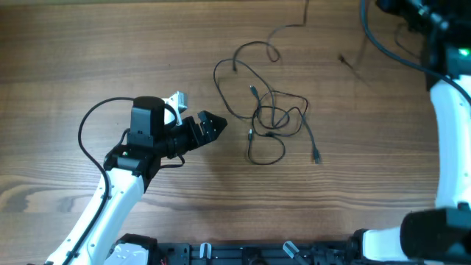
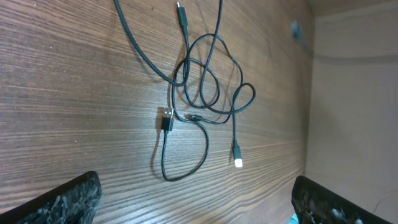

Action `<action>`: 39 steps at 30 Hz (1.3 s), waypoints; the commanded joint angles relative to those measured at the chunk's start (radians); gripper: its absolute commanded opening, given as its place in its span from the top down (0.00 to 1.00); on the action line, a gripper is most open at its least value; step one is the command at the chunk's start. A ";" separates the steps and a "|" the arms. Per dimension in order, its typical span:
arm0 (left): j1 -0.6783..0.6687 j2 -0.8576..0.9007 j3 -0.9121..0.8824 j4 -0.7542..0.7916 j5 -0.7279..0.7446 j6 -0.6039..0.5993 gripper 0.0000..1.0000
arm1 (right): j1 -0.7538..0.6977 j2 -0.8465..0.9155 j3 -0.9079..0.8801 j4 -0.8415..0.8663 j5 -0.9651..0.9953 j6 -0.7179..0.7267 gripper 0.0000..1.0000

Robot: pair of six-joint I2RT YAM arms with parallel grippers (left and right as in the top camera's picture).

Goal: Untangle cables

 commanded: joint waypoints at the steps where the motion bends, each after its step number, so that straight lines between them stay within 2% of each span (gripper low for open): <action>1: 0.000 0.003 0.006 0.002 -0.011 0.020 0.00 | -0.001 -0.149 0.010 -0.091 0.038 -0.144 0.96; 3: 0.000 0.003 0.006 0.002 -0.011 0.020 0.00 | -0.001 -0.211 0.010 -0.165 0.060 -0.146 0.96; 7: 0.000 0.003 0.006 0.002 -0.011 0.020 0.00 | -0.001 -0.330 0.010 -0.298 0.268 -0.164 0.96; 12: 0.000 0.003 0.006 0.002 -0.011 0.020 0.00 | -0.005 -0.450 0.010 -0.473 0.761 -0.090 0.96; 16: 0.000 0.003 0.006 0.002 -0.011 0.020 0.00 | -0.015 -0.483 0.010 -0.584 0.985 -0.051 0.96; 23: 0.000 0.003 0.006 0.002 -0.011 0.020 0.00 | -0.016 -0.405 -0.010 -0.717 0.837 -0.090 0.96; 27: 0.000 0.003 0.006 0.002 -0.011 0.020 0.00 | -0.016 -0.264 -0.049 -0.780 0.783 -0.086 0.95; 32: 0.000 0.003 0.006 0.002 -0.011 0.020 0.00 | -0.016 -0.087 -0.050 -0.855 0.610 -0.092 0.91; 37: 0.000 0.003 0.006 0.002 -0.011 0.020 0.00 | -0.018 0.048 -0.050 -0.862 0.634 -0.090 0.90; 39: 0.000 0.003 0.006 0.002 -0.011 0.020 0.00 | -0.029 0.091 -0.050 -0.841 0.643 -0.091 0.87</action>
